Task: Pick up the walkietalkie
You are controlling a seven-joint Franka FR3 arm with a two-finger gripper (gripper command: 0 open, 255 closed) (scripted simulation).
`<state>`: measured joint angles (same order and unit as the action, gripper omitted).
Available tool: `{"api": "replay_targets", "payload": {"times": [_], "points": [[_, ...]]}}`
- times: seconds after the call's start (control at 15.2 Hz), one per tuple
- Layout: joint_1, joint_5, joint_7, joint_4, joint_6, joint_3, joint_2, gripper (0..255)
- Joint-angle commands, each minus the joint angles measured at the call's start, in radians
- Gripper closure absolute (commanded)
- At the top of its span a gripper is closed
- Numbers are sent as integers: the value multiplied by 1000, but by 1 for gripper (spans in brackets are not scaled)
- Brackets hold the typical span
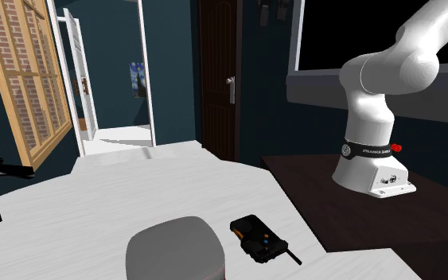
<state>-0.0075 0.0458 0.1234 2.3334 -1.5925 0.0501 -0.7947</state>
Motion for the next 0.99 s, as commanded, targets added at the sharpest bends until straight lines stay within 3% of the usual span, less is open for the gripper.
{"api": "replay_targets", "payload": {"times": [0.0,0.53,0.92], "points": [[0,0,0,0,0,0,0,0],[4,-107,-244,262,-188,129,-74,0],[24,-209,-432,404,-360,255,-49,0]]}}
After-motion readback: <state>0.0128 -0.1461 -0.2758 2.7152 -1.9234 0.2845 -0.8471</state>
